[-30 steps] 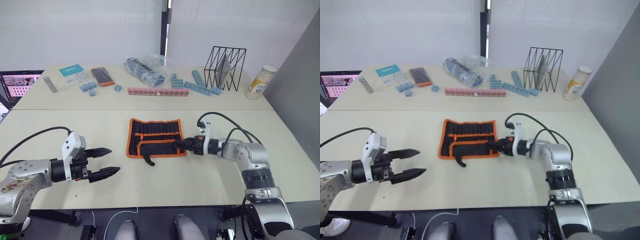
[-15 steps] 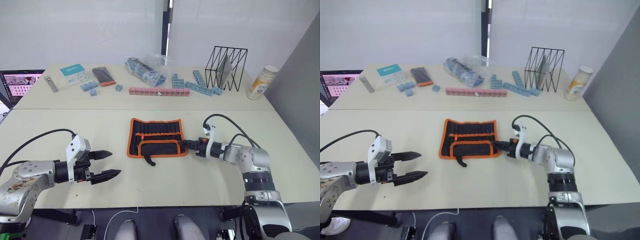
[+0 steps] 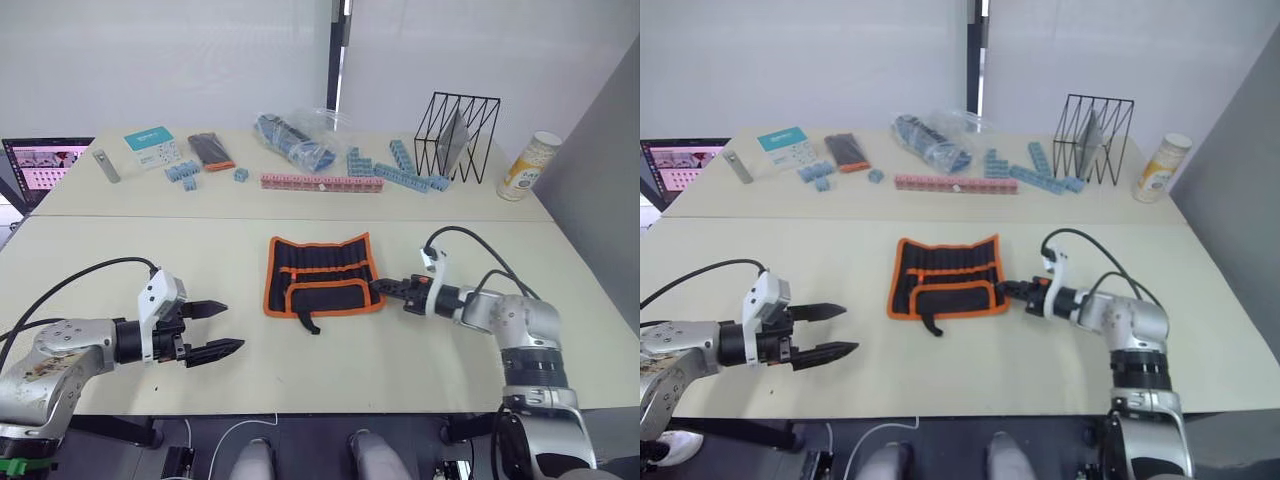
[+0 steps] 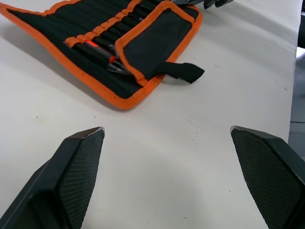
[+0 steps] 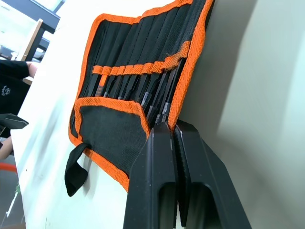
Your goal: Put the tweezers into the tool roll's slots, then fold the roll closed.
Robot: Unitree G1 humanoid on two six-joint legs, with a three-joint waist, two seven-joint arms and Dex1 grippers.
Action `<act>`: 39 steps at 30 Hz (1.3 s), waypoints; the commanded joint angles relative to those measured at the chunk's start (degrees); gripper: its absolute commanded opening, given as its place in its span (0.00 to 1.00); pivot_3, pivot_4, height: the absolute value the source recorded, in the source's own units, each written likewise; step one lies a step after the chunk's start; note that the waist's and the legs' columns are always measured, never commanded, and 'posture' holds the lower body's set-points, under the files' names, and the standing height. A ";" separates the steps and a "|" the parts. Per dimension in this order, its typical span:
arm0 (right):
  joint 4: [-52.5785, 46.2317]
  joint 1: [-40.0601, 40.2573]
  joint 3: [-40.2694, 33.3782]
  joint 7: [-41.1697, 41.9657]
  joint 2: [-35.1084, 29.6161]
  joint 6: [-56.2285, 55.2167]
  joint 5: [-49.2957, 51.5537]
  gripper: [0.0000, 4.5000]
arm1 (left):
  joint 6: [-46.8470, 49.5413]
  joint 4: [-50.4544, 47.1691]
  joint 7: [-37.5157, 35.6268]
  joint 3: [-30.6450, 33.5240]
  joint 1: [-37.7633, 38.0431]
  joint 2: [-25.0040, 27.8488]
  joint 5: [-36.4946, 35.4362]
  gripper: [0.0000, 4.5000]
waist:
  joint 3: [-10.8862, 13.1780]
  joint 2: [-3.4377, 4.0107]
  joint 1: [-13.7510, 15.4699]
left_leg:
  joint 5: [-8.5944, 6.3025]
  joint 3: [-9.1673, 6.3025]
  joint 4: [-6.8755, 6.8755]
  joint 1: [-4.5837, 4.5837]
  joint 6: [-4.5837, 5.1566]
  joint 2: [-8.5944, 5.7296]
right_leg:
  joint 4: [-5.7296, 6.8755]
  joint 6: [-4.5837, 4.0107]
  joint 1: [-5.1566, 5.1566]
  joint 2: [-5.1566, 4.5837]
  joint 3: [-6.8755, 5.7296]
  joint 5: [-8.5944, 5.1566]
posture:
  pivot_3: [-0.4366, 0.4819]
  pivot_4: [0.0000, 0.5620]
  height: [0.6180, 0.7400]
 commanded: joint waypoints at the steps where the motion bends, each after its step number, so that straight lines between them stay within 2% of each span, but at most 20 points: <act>1: -4.10 -0.75 -2.51 0.27 -2.43 1.74 2.68 0.01 | -1.02 -0.22 -0.41 -0.46 -1.02 -0.20 -0.01 1.00 | 0.00 0.00 -0.04 | 0.00 0.01 0.00 0.00 0.00 0.00 | 0.00 0.00 -0.01 0.00 0.01 0.00 | 0.48 0.27 1.00; 5: -6.95 -2.84 -2.36 -0.68 -2.24 4.04 4.37 0.01 | -1.87 0.33 -0.20 -1.64 -0.60 -1.04 0.83 1.00 | 0.01 0.01 -0.25 | 0.00 0.01 -0.01 0.02 0.00 0.01 | 0.00 0.00 -0.02 0.01 0.01 0.00 | 0.48 0.27 1.00; 14: -9.75 -6.42 4.95 -3.45 2.40 2.66 1.69 0.01 | -1.48 -0.68 1.98 -3.36 -0.57 -3.09 1.49 1.00 | 0.01 0.02 -0.19 | 0.00 -0.01 0.00 0.00 0.00 0.01 | 0.02 0.04 -0.02 0.01 0.00 0.03 | 0.48 0.27 1.00; 19: -6.39 -7.64 8.07 -5.70 6.65 0.70 -0.82 0.01 | -2.20 -1.61 2.72 -2.98 1.11 -3.20 1.92 1.00 | 0.01 0.02 -0.20 | 0.00 -0.01 0.00 -0.03 0.00 0.02 | 0.03 0.16 -0.06 0.01 -0.01 0.10 | 0.48 0.27 1.00; 30: -0.71 -6.09 16.35 -2.73 8.76 -4.46 -6.47 0.01 | -2.66 -3.23 5.38 -1.30 4.51 -3.74 2.06 1.00 | 0.01 0.03 -0.20 | 0.00 -0.02 -0.01 -0.05 0.00 0.01 | 0.03 0.14 -0.06 0.01 -0.02 0.09 | 0.48 0.27 1.00; 33: -0.54 -6.16 17.42 -0.56 8.12 -4.26 -6.44 0.19 | -2.88 -3.65 6.10 -1.15 5.24 -3.97 2.35 1.00 | 0.01 0.03 -0.22 | 0.00 -0.02 -0.02 -0.03 0.00 0.02 | 0.03 0.14 -0.06 0.01 -0.02 0.09 | 0.48 0.27 1.00; 38: 0.23 -7.60 17.50 3.36 6.44 -7.08 -6.99 0.60 | -2.95 -4.06 6.64 -0.65 5.93 -4.26 1.79 1.00 | 0.01 0.03 -0.20 | 0.00 -0.02 0.01 0.00 0.00 0.02 | 0.04 0.03 -0.03 0.01 -0.03 0.03 | 0.48 0.27 1.00; 39: 0.13 -7.83 17.19 4.51 6.26 -7.88 -6.66 0.65 | -3.07 -4.05 6.71 -0.58 5.94 -4.28 1.74 1.00 | 0.01 0.03 -0.20 | 0.00 -0.02 0.02 0.00 0.00 0.02 | 0.04 0.02 -0.02 0.00 -0.03 0.03 | 0.48 0.27 1.00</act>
